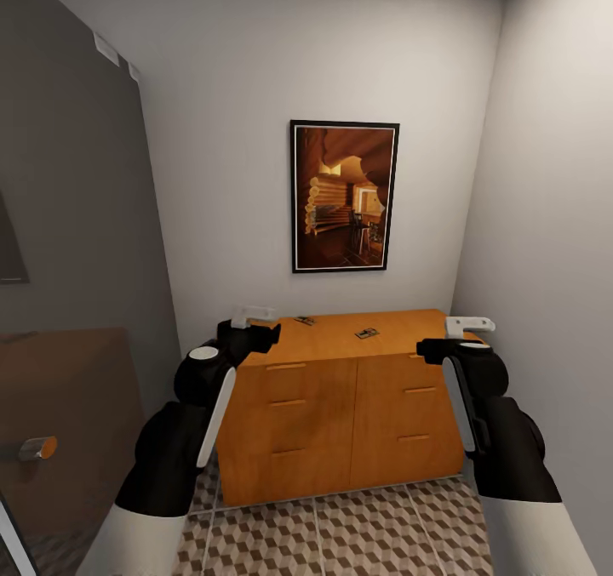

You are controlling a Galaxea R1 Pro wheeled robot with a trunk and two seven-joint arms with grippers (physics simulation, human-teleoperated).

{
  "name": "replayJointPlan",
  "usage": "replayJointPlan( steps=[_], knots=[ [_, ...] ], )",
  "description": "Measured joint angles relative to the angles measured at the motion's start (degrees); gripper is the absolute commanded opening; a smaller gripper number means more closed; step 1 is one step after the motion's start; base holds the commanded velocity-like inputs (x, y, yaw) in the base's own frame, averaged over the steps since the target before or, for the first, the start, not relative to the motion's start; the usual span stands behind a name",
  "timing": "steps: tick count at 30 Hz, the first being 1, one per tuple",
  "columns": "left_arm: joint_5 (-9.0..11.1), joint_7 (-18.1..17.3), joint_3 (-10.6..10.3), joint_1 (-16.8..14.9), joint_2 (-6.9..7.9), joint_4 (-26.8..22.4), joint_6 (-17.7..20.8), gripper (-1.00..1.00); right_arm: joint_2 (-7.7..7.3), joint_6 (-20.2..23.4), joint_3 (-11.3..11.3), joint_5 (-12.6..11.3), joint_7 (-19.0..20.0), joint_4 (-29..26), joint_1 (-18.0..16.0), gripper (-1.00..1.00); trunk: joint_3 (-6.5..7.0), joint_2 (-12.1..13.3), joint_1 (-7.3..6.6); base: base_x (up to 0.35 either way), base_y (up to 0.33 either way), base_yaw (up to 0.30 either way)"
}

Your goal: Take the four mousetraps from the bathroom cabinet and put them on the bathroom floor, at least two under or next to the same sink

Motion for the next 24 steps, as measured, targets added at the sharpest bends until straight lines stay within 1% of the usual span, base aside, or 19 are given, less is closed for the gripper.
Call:
replayJointPlan(
  steps=[11, 13, 20, 24],
  knots=[
    [-0.2, 0.0, -0.5, -0.5, -0.04, 0.0, 1.0, 1.0, 0.02, 0.0, 0.0, 0.1, 0.0, 0.0, 0.0, 1.0, 0.0, 0.0, 0.0, 0.001, 0.0, 0.0],
    [-0.2, 0.0, -0.5, -0.6, -0.04, 0.0, 1.2, 1.0, 0.03, 0.0, 0.0, 0.1, 0.0, 0.0, 0.0, 1.0, 0.0, 0.0, -0.01, 0.105, 0.0, 0.0],
    [-0.2, 0.0, -0.5, -0.6, -0.04, 0.0, 1.3, 1.0, -0.01, 0.0, 0.2, 0.1, -0.1, -0.2, -0.1, 1.0, 0.0, 0.0, -0.03, 0.242, 0.0, 0.0],
    [-0.2, 0.0, -0.5, -0.6, -0.04, 0.0, 1.1, 1.0, 0.05, 0.0, 0.9, 0.1, -0.4, -0.2, -0.5, 1.0, 0.0, 0.0, -0.03, 0.307, 0.0, 0.0]
  ],
)
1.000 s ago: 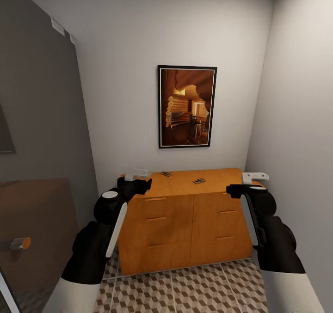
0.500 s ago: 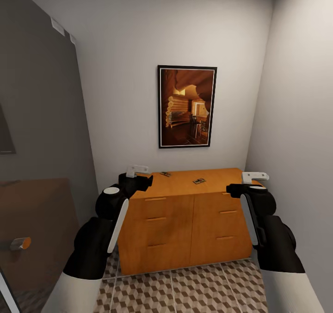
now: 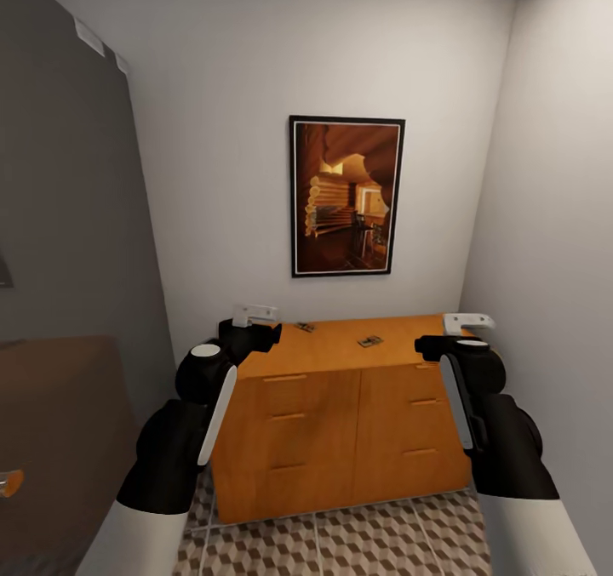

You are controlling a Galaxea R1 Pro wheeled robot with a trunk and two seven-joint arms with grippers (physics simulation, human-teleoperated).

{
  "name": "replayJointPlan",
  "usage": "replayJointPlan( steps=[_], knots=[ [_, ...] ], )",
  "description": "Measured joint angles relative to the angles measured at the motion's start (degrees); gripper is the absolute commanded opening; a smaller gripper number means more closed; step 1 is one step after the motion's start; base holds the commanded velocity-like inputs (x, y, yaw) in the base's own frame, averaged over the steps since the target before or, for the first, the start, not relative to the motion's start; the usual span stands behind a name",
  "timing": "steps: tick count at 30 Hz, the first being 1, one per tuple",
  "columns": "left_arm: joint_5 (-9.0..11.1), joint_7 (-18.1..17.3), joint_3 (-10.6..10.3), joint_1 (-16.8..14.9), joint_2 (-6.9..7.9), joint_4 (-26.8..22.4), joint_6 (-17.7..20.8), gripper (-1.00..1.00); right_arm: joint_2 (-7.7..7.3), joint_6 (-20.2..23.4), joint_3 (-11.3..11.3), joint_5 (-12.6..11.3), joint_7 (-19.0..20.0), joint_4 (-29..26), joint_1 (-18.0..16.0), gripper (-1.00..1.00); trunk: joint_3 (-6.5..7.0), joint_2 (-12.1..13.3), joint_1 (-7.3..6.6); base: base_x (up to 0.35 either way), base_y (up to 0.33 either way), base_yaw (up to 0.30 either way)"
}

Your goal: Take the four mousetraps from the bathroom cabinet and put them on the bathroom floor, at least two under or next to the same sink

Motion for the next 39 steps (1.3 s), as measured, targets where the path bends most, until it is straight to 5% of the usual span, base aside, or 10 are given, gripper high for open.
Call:
replayJointPlan(
  steps=[7, 39],
  knots=[
    [0.0, 0.0, 0.0, 0.0, 0.0, 0.0, -0.3, 1.0, 0.17, 0.0, 0.7, 0.0, -1.6, 0.1, -1.4, 1.0, 0.0, 0.0, 0.0, 0.319, 0.0, 0.0],
    [0.2, -0.1, 0.5, 0.0, 0.22, 0.2, 0.1, 1.0, 8.19, 0.0, 1.0, -0.4, -6.3, 5.9, -4.0, 1.0, 0.0, 0.0, 0.0, 0.324, 0.0, 0.0]
  ],
)
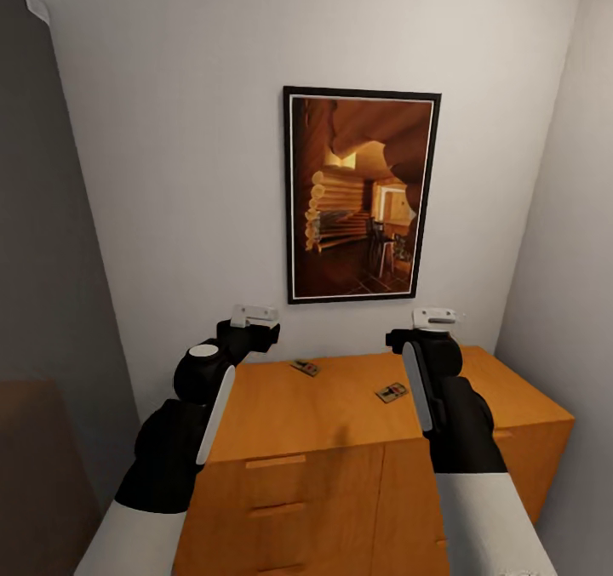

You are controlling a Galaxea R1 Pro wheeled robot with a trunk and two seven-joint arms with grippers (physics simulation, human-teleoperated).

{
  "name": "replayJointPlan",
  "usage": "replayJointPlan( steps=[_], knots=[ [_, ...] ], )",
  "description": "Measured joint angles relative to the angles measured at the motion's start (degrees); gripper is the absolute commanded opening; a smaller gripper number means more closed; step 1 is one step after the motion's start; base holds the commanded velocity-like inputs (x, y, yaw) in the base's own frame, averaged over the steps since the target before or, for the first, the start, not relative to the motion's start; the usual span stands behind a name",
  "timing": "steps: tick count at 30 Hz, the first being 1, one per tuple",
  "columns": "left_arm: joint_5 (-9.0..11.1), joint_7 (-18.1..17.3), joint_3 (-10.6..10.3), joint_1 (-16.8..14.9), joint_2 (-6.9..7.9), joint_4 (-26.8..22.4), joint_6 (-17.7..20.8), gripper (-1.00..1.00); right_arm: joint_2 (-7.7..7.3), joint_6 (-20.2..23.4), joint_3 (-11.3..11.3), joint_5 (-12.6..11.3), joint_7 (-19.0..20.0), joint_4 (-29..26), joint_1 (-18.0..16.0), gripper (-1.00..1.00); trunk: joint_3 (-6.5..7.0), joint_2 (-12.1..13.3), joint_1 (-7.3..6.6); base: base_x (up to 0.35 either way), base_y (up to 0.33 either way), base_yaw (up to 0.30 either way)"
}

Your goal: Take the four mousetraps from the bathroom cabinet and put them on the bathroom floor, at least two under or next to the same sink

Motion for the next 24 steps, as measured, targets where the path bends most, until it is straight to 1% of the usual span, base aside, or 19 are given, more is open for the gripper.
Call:
replayJointPlan(
  steps=[11, 15, 24],
  knots=[
    [0.0, 0.0, 0.1, 0.0, -0.06, 0.3, 0.0, 1.0, 0.56, 0.0, 0.0, -0.1, -0.9, 1.7, -0.8, 1.0, 0.0, 0.0, 0.01, 0.306, 0.0, 0.0],
    [0.0, 0.0, 0.1, 0.0, -0.05, 0.3, 0.0, 1.0, 0.65, 0.0, -0.1, -0.2, -1.0, 1.9, -0.8, 1.0, 0.0, 0.0, 0.02, 0.12, 0.0, 0.0],
    [0.0, 0.0, 0.2, 0.0, 0.01, 0.6, 0.0, 1.0, 0.74, 0.0, -0.1, -0.5, -1.3, 2.5, -1.0, 1.0, 0.0, 0.0, 0.03, 0.027, 0.0, 0.0]
  ],
)
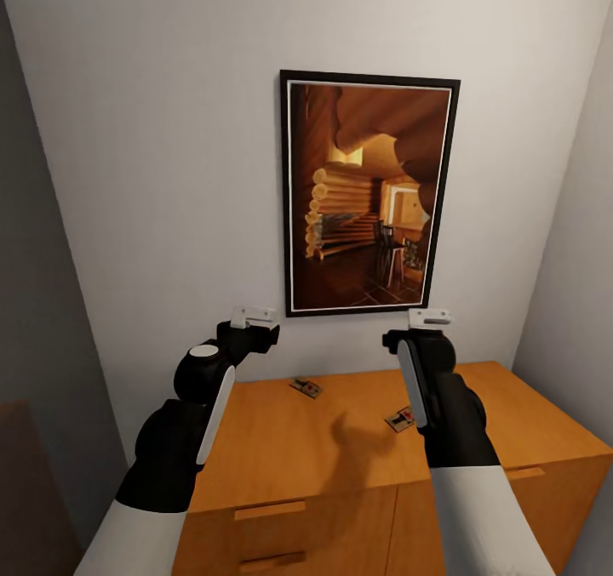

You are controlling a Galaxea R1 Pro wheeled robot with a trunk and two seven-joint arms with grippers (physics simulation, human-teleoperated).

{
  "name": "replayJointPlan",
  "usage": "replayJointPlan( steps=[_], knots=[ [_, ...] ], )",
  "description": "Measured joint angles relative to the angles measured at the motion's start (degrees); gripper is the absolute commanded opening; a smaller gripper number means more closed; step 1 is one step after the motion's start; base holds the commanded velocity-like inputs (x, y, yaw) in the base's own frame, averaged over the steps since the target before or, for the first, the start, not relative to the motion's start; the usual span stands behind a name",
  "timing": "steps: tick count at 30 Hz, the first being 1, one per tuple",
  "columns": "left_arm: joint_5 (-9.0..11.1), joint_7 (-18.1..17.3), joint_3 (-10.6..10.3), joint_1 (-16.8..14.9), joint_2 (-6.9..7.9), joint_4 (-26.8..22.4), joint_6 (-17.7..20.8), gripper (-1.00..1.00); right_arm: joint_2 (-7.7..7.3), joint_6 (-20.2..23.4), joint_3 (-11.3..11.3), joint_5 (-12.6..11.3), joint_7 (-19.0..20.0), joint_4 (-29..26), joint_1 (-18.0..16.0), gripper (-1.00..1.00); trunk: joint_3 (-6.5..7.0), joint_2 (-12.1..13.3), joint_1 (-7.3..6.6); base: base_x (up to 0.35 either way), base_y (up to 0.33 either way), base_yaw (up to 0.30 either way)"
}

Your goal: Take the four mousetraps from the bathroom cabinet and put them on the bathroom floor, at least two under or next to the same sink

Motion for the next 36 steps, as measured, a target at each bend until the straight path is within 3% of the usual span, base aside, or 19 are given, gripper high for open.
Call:
replayJointPlan(
  steps=[14, 24, 36],
  knots=[
    [0.2, 0.1, 0.0, 0.0, 0.05, 0.7, 0.1, 1.0, -0.01, 0.0, -0.4, -0.3, -0.5, 7.9, -2.4, 1.0, 0.0, 0.0, 0.0, 0.003, 0.0, 0.0],
    [0.3, 0.2, 0.7, 0.0, 0.16, 1.3, 1.3, 1.0, -0.01, 0.0, -0.2, -0.4, 0.3, 9.1, -2.6, 1.0, 0.0, 0.0, 0.0, 0.0, 0.0, 0.0],
    [0.3, 0.0, 1.4, 0.0, 0.18, 1.4, 3.2, 1.0, 0.0, 0.0, -0.1, -0.3, 4.6, 9.3, -2.6, 1.0, 0.0, 0.0, 0.0, 0.0, 0.0, 0.0]
  ],
)
